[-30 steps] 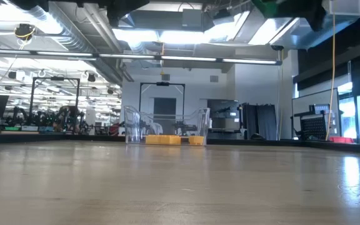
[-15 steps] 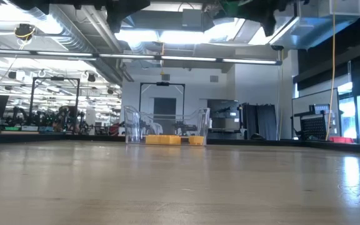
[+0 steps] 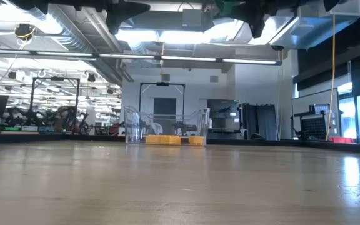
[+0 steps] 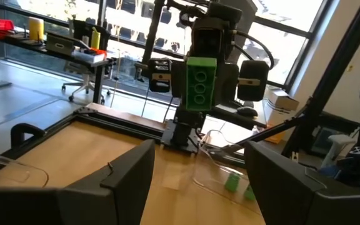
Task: Sort & place blocks by color
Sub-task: Put the green game piece into the bottom right transparent bin
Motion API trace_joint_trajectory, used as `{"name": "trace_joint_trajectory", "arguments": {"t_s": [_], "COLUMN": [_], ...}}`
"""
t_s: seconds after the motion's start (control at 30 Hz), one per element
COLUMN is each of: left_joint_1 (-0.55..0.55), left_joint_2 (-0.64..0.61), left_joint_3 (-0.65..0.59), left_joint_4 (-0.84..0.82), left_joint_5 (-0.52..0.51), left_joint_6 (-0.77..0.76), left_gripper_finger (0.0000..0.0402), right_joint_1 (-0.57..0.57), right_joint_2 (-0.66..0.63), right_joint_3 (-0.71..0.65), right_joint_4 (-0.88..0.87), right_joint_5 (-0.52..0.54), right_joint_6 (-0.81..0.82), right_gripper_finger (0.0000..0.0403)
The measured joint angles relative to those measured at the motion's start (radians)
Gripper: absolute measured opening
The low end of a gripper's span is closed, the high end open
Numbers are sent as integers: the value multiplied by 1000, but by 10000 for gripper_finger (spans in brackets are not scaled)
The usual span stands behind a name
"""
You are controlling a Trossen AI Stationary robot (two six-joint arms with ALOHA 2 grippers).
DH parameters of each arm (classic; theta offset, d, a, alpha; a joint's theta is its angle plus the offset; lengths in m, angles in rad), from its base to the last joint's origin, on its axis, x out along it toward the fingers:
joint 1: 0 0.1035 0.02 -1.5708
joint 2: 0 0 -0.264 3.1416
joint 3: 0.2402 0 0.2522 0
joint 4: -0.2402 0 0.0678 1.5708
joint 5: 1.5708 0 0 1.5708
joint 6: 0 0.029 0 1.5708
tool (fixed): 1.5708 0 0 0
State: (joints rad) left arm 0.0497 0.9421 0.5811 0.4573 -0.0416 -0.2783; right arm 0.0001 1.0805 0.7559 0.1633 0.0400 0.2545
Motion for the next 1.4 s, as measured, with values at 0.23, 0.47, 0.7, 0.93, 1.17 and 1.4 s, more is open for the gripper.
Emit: {"name": "trace_joint_trajectory", "arguments": {"t_s": [0.23, 0.47, 0.7, 0.93, 1.17, 1.4], "left_joint_1": [-33, -35, -35, -24, -3, 39], "left_joint_2": [0, 0, 0, 0, 0, 0], "left_joint_3": [0, 0, 0, 0, 0, 0], "left_joint_4": [0, 4, 89, 138, 135, 134], "left_joint_5": [8, -60, -83, -84, -83, -84], "left_joint_6": [0, 0, 1, 2, 2, 2], "left_gripper_finger": [239, 239, 239, 239, 239, 239], "right_joint_1": [-24, -24, 0, 74, 206, 421], "right_joint_2": [0, 0, -1, -1, -1, -1], "right_joint_3": [0, 0, 0, 0, 1, 1], "right_joint_4": [31, 28, -15, -73, -228, -364], "right_joint_5": [-63, -61, -78, -139, -218, -386], "right_joint_6": [12, -15, 26, 139, 387, 739], "right_gripper_finger": [143, 143, 143, 143, 143, 143]}}
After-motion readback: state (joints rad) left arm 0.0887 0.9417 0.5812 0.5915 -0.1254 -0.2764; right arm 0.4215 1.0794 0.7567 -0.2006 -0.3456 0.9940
